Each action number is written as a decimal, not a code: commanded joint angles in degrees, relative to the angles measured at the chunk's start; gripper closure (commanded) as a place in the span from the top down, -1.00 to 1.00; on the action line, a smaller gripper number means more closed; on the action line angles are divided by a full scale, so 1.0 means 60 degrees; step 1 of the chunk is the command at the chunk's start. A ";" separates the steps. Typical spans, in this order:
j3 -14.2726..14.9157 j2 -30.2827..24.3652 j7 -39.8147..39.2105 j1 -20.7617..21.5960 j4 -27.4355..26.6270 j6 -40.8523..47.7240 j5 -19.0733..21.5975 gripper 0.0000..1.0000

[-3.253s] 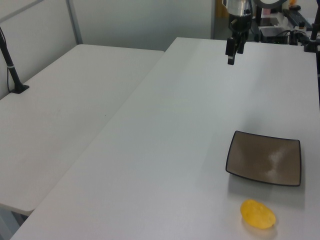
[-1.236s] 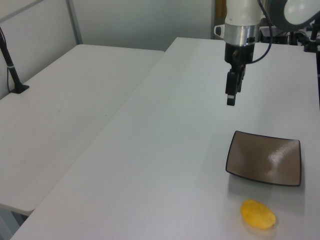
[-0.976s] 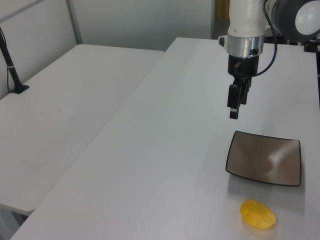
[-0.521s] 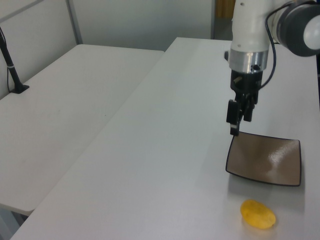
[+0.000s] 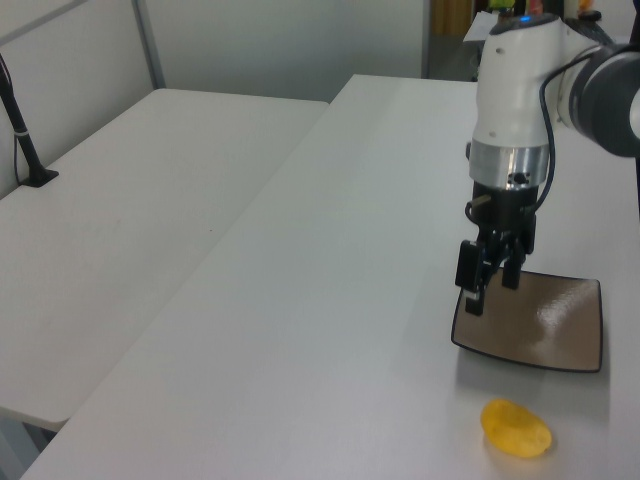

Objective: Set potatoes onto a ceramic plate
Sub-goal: 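Lower the gripper over the yellow potato and close on it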

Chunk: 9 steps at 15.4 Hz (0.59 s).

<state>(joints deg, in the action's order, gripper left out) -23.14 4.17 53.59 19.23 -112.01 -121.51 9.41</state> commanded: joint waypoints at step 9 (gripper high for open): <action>-0.0347 0.0945 0.0938 0.0779 -0.0287 -0.1147 0.0059 1.00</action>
<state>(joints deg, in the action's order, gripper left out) -25.43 8.26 56.81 22.36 -113.01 -124.40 9.41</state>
